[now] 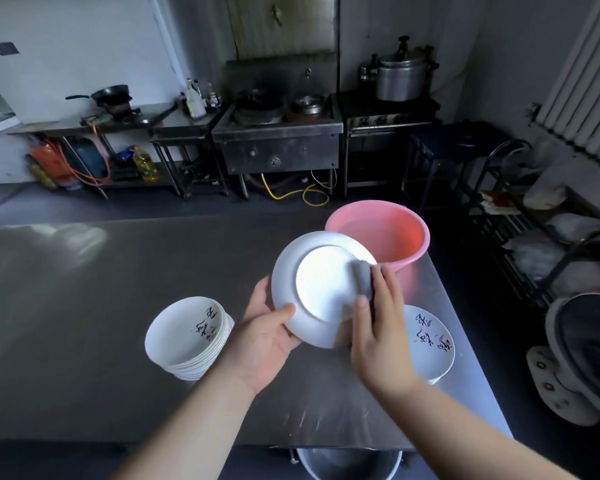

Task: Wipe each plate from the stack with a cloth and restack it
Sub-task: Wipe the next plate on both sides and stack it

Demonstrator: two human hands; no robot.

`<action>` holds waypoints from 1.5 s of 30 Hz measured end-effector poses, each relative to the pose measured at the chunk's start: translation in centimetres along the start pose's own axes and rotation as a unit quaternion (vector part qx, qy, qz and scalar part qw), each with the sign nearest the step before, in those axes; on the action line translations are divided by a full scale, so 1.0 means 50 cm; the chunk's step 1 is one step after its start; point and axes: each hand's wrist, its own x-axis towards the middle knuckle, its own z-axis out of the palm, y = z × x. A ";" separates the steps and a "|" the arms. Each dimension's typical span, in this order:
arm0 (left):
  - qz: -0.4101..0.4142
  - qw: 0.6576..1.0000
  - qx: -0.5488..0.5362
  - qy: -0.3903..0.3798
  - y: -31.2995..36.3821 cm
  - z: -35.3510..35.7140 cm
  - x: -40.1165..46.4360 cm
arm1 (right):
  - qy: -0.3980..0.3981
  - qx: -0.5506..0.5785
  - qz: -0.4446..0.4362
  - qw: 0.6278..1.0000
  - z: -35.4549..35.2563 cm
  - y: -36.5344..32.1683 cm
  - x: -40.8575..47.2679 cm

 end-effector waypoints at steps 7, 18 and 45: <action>-0.036 0.999 0.019 0.003 0.038 -0.002 0.007 | -0.111 -0.050 -0.104 0.987 -0.064 -0.021 0.116; 0.001 0.998 -0.064 0.024 -0.010 -0.006 -0.003 | -0.120 -0.125 -0.035 0.984 -0.007 -0.017 0.072; 0.012 0.994 -0.095 0.042 -0.024 0.003 -0.009 | -0.132 -0.086 -0.050 0.986 0.020 -0.005 -0.025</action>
